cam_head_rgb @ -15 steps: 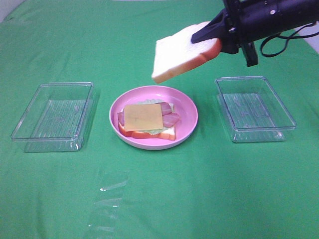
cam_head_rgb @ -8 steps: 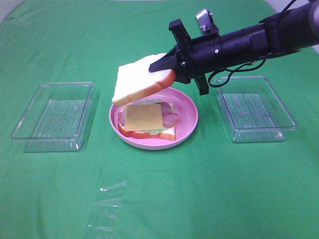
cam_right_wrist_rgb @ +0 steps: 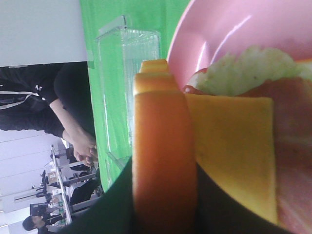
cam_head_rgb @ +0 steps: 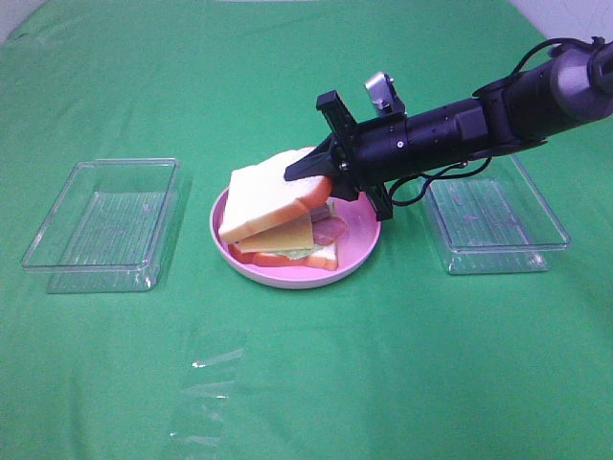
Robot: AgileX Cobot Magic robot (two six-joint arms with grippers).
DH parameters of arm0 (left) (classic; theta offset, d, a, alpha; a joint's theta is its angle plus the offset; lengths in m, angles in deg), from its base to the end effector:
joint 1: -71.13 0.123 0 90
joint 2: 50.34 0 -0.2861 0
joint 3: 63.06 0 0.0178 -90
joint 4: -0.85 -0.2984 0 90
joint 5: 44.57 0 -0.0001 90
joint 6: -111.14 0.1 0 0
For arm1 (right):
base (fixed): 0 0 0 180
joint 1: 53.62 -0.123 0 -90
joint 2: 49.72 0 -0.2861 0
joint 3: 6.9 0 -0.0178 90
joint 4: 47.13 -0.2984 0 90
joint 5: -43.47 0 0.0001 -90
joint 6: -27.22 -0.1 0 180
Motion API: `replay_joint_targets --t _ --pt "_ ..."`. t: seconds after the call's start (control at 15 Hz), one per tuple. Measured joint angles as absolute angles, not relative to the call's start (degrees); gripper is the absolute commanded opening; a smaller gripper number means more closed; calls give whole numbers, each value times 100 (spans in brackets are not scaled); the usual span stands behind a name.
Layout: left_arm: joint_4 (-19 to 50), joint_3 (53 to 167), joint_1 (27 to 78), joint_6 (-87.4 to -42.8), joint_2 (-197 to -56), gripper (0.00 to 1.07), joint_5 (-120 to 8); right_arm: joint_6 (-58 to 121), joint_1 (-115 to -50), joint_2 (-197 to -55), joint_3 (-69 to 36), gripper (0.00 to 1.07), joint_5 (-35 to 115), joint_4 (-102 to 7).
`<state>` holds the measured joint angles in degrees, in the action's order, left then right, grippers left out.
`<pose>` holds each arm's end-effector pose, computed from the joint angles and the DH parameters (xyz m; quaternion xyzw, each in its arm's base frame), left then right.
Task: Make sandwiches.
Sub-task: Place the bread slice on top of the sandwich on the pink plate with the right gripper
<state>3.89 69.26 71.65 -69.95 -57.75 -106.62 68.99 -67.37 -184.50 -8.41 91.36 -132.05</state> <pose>0.0397 -0.0043 0.2997 -0.0104 0.8529 -0.0291 0.5211 0.4313 0.1817 0.0697 0.0731 0.8716 0.4761 0.0911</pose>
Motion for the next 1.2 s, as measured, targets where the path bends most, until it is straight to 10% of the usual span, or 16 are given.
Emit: replay_joint_targets --t 0.2,0.6,1.2 --pt "389 6926 7165 -6995 -5775 100 -10662 6904 -6737 -18531 -841 0 9091 -13147" --pt "389 6926 7165 -6995 -5775 100 -10662 6830 -6737 -18531 -841 67 8947 -12855" --pt "389 6926 7165 -6995 -5775 100 -10662 5592 -6737 -17992 -841 69 8420 -10638"
